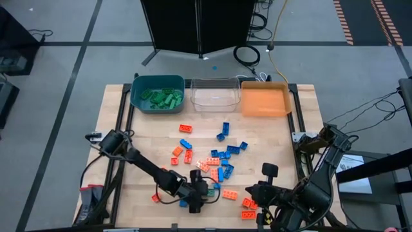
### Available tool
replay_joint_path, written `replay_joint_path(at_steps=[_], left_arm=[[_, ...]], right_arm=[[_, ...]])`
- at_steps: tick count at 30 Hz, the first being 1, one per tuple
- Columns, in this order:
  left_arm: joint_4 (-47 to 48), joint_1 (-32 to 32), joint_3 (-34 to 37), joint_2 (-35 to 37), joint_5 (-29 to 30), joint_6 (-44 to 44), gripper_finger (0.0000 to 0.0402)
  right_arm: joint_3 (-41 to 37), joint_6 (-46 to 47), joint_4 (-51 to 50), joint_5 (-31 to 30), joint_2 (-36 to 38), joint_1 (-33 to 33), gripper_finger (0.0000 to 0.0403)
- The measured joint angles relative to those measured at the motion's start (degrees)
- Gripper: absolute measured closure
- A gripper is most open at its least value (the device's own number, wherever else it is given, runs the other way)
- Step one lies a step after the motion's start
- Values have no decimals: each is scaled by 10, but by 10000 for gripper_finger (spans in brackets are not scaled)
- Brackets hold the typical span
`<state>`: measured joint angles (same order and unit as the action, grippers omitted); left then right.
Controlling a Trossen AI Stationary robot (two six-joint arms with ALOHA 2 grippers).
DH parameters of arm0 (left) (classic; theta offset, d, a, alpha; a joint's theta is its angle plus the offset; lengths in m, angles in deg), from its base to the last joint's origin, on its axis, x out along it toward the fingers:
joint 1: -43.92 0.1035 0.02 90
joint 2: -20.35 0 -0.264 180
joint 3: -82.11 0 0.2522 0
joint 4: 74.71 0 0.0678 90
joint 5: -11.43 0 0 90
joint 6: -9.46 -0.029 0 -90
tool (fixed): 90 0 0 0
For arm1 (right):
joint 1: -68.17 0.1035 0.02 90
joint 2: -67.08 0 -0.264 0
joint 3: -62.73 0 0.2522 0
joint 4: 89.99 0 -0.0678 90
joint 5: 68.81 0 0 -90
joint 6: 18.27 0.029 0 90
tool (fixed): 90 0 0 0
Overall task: Sort blocks
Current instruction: Put the green game piece into the blue bin
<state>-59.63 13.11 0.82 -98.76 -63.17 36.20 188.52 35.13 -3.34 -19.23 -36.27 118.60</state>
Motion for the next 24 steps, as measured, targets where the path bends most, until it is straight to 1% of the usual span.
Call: replay_joint_path(at_steps=[3, 8, 9, 13, 15, 17, 21, 22, 24], left_arm=[[0, 10, 0, -1, -2, -3, 155], [4, 21, 0, -1, -16, 2, 255], [6, 21, 0, 2, -21, 8, 261], [21, 22, 2, 26, -34, 12, 261], [48, 22, 5, 50, -36, 13, 261], [67, 21, 5, 87, -26, 13, 261], [134, 24, 2, 173, 35, 1, 261], [161, 26, 3, 197, 63, -4, 261], [221, 31, 3, 250, 141, -6, 261]], right_arm=[[0, 9, 0, 0, 0, 0, 403], [0, 15, 0, 0, 0, 3, 403], [0, 17, 0, 1, 0, 3, 403], [0, 20, 0, 2, 0, 4, 403], [0, 17, 0, 1, 0, 4, 403], [0, 16, 0, 0, 0, 3, 403], [0, 10, 0, -1, 0, 3, 403], [0, 9, 0, -2, 0, 3, 403], [0, 8, -1, -4, 0, 3, 403]])
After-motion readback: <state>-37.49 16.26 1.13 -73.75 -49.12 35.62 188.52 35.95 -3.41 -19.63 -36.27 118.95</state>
